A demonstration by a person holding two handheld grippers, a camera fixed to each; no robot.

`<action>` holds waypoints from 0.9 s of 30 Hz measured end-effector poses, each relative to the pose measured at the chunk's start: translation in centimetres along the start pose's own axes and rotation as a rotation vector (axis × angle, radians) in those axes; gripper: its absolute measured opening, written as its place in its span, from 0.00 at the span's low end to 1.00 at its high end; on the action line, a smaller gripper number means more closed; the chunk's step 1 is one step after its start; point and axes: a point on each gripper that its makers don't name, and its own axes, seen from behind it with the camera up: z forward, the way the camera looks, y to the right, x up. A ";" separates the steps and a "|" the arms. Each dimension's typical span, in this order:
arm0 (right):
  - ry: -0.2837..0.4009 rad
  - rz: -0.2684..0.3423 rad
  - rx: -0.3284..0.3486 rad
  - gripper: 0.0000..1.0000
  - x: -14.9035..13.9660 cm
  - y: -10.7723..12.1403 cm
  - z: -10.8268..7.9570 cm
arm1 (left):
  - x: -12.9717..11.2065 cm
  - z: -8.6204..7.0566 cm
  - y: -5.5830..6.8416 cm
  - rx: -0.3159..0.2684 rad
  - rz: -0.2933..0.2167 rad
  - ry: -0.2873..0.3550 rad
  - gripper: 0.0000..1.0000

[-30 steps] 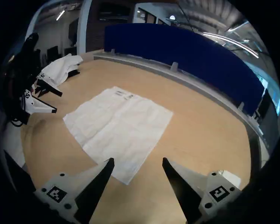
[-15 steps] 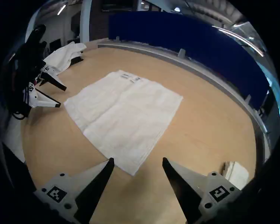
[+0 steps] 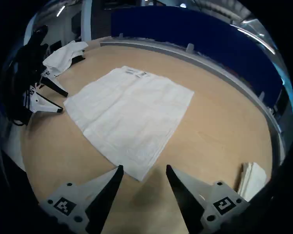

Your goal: Fold towel

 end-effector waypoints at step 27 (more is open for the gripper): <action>-0.023 0.031 0.037 0.44 -1.2 -1.1 0.7 | -0.3 0.1 -0.3 0.054 0.036 -0.046 0.49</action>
